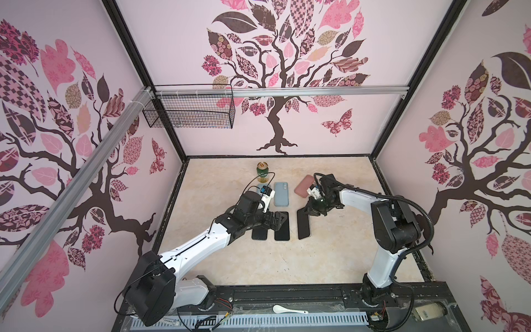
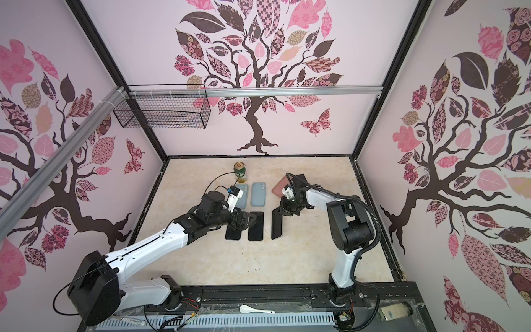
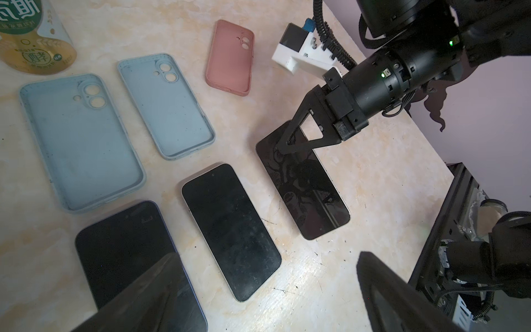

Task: Take the phone out of the phone case
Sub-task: 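Lower the bare phone beside the black phones and open the right gripper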

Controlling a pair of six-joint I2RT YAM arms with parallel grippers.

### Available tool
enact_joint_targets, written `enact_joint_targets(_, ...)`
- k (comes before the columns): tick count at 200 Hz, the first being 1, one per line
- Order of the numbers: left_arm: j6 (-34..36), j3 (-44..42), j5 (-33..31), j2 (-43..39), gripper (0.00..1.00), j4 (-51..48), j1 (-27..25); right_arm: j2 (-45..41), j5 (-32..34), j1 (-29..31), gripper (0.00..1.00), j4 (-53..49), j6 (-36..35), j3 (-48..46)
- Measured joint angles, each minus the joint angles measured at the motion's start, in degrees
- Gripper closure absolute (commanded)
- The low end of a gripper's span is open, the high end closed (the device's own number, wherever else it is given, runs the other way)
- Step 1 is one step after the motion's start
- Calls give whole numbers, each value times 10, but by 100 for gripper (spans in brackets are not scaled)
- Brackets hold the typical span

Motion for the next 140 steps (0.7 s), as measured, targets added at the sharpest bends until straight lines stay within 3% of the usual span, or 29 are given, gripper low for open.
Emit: enact_joint_targets(140,-12,0,11,24,2,3,-2,28,-33,-3,90,37,12,-21)
